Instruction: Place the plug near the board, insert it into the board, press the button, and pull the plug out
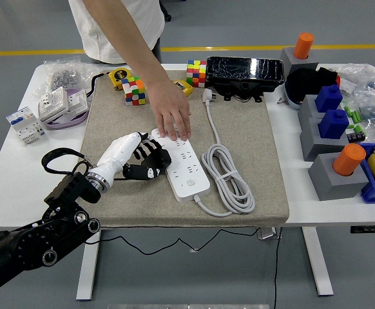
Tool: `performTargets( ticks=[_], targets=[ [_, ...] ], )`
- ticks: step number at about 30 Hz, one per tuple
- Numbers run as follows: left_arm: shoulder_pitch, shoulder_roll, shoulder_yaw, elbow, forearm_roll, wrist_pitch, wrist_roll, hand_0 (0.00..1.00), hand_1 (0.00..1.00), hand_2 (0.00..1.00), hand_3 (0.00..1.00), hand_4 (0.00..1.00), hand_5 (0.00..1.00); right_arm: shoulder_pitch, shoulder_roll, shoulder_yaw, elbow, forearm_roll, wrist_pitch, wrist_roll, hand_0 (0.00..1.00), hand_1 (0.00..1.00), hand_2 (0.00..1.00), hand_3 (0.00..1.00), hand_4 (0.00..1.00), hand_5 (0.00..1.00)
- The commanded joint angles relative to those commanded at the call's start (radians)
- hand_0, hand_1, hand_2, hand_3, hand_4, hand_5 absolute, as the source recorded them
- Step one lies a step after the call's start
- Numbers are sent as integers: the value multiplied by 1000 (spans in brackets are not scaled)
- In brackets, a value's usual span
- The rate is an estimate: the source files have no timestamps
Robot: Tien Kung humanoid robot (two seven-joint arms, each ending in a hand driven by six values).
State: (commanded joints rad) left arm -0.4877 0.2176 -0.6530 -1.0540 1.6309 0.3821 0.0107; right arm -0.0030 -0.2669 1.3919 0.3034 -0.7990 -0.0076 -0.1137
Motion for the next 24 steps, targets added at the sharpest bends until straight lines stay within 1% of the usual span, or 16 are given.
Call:
performTargets(
  ticks=[1,2,7,8,13,14,19,20,24],
  targets=[
    [0,0,1,0,-1,-1,0,384,379,447,534,604,2,0,0,0,0,0,0,0,530,628,624,551,891,417],
    [-1,-1,1,2,-8,-5,-3,403,413,481,549,636,2,0,0,0,0,0,0,0,531,628,623,551,890,416],
    [1,-4,-2,7,-29,-25,-8,403,413,481,549,636,2,0,1,0,0,0,0,0,531,628,623,551,890,416],
    [1,-4,-2,8,-33,-27,-11,662,752,751,764,998,253,0,1,0,0,0,0,0,530,628,623,551,890,416],
    [1,-3,-4,7,-47,-24,-22,662,752,751,764,998,253,0,1,-2,1,0,1,0,530,628,623,551,890,416],
    [1,-3,-6,7,-48,-23,-24,650,784,795,803,998,305,0,1,-2,1,0,1,0,532,628,623,551,890,416],
    [2,-2,-8,-1,-60,-10,-41,650,784,795,803,998,305,-1,2,0,-1,1,1,-1,532,628,623,551,890,416],
    [3,-2,-9,-2,-63,-8,-43,635,779,796,808,998,332,-1,2,1,-1,0,1,-1,532,628,623,551,889,415],
    [3,-3,-11,-5,-74,1,-54,635,779,796,808,998,332,-2,2,1,0,1,1,0,532,628,623,551,889,415]
  ],
)
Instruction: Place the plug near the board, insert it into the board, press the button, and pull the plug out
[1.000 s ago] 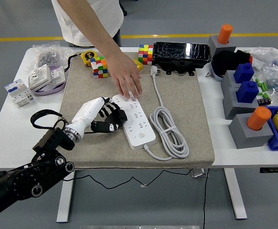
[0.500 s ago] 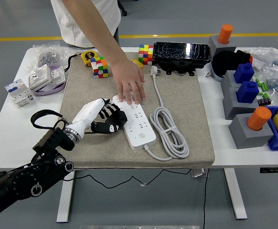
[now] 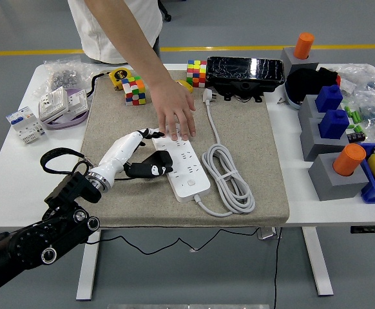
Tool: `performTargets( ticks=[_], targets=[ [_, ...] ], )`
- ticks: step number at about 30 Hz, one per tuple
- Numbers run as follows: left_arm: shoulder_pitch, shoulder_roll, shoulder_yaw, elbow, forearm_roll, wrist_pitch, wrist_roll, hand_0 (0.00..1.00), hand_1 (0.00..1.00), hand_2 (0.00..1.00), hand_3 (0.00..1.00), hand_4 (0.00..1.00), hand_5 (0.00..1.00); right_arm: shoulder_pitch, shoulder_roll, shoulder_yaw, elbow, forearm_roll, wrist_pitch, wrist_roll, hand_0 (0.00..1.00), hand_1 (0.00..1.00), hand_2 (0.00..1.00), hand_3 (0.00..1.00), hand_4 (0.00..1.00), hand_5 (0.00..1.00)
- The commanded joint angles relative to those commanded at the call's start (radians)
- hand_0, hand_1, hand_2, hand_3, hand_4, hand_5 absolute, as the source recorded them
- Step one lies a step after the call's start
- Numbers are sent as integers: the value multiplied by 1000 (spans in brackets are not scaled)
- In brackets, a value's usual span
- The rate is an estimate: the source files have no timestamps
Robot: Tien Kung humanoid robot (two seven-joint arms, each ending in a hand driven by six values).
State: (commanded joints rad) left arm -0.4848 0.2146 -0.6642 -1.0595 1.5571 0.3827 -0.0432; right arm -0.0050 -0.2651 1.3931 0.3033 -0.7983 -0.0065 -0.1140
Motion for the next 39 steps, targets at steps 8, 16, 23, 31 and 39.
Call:
performTargets(
  ticks=[8,16,23,31,39],
  targets=[
    [23,15,-19,-50,-23,40,-41,633,747,748,759,998,434,0,1,-3,3,0,0,1,532,628,623,551,889,414],
    [117,109,-13,-227,-9,187,-121,721,770,757,744,869,475,-1,0,-2,3,-3,0,0,532,628,623,551,890,415],
    [167,162,31,-264,47,138,-82,775,808,779,759,829,473,-1,5,-5,1,-4,1,1,533,628,623,551,889,414],
    [158,158,59,-246,54,114,-52,807,830,797,763,806,469,8,0,-10,12,-5,-1,3,532,628,623,551,890,413],
    [136,152,73,-229,52,106,-44,803,822,794,746,789,471,6,-3,-14,10,-3,-1,3,533,628,623,552,890,415]
  ],
)
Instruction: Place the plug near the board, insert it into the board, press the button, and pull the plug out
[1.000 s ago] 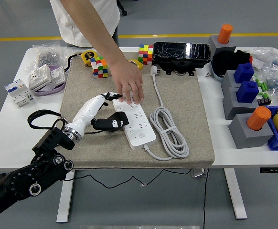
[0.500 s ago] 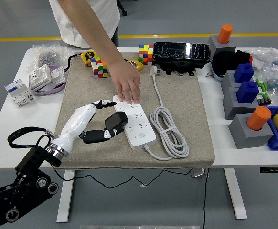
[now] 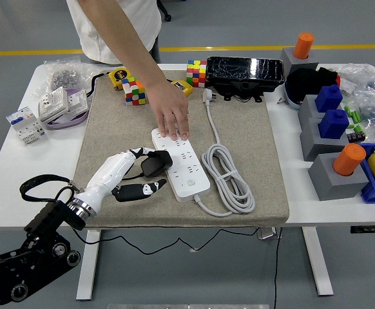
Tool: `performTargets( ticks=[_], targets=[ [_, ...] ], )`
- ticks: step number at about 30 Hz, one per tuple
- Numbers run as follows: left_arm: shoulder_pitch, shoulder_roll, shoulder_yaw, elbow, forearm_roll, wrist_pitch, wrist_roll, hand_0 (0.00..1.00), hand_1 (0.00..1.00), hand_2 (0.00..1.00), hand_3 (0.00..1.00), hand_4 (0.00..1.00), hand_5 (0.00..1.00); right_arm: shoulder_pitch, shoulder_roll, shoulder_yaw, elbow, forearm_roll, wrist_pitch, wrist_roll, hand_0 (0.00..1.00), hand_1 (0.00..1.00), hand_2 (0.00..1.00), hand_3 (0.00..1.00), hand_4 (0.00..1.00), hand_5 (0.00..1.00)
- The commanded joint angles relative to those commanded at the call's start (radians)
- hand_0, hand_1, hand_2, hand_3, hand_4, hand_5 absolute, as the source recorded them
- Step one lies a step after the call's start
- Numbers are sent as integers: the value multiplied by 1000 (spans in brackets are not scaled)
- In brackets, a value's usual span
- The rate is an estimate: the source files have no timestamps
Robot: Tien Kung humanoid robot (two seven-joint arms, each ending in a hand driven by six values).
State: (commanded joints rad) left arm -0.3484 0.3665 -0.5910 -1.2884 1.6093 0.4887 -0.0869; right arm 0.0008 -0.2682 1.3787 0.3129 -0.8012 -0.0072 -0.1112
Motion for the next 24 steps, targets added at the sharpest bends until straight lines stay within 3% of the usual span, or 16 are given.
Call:
performTargets(
  ticks=[24],
  targets=[
    [-72,-86,35,51,-8,-25,23,796,810,785,738,783,473,-7,7,9,0,0,1,-1,533,628,624,552,891,415]
  ],
)
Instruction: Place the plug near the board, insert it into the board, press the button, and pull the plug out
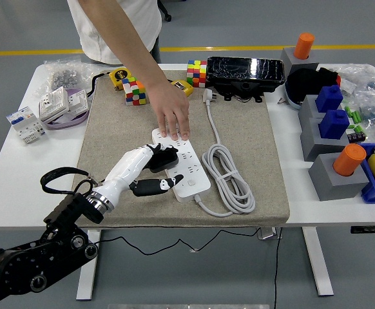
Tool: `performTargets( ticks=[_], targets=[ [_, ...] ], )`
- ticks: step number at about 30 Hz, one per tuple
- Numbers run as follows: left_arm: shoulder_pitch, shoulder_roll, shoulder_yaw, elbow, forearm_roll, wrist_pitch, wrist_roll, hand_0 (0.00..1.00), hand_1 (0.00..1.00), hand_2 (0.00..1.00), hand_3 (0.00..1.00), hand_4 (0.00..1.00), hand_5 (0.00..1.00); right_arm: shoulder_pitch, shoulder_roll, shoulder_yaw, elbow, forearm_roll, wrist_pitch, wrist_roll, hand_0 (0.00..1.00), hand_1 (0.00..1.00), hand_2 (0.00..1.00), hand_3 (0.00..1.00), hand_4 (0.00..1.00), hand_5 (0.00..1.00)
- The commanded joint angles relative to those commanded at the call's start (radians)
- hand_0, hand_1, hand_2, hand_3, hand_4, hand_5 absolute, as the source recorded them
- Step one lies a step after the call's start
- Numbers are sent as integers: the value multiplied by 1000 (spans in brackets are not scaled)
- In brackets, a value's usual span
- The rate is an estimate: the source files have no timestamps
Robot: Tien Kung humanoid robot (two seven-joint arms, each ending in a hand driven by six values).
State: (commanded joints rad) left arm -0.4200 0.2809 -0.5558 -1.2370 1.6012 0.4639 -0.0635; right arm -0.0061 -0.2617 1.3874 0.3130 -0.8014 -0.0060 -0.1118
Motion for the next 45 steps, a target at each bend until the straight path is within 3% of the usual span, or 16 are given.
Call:
performTargets(
  ticks=[11,25,29,34,35,38,41,42,45],
  targets=[
    [-27,-29,-11,37,-6,-13,24,793,803,781,728,782,471,0,-1,1,0,1,0,0,534,627,622,552,891,416],
    [-31,-37,-13,40,-13,-21,22,789,796,777,724,785,473,0,-1,3,1,0,0,0,533,627,621,551,891,416],
    [-22,-32,-20,11,-20,-22,16,789,796,777,724,785,473,0,-2,4,5,-2,-1,1,533,627,621,551,891,416],
    [-5,5,-36,-103,-69,-15,-29,772,777,764,724,788,468,-4,-3,3,3,-3,-1,0,533,627,621,551,891,415],
    [-3,14,-37,-130,-78,-19,-35,545,618,686,702,790,459,-4,-3,2,3,-4,0,0,533,627,622,552,891,416],
    [2,34,-36,-193,-100,-39,-39,545,618,686,702,790,459,-6,-3,4,4,-4,0,0,533,627,622,552,891,416],
    [7,45,-40,-241,-125,-94,5,545,618,686,702,790,459,-7,-3,6,5,-6,0,-1,533,627,622,552,891,416],
    [8,45,-41,-249,-125,-116,29,260,255,401,688,792,449,-6,-3,7,5,-6,0,-1,534,627,622,552,892,416],
    [8,44,-43,-255,-90,-185,116,260,255,401,688,792,449,-5,-4,5,6,-6,0,-1,534,627,622,552,892,416]
  ],
)
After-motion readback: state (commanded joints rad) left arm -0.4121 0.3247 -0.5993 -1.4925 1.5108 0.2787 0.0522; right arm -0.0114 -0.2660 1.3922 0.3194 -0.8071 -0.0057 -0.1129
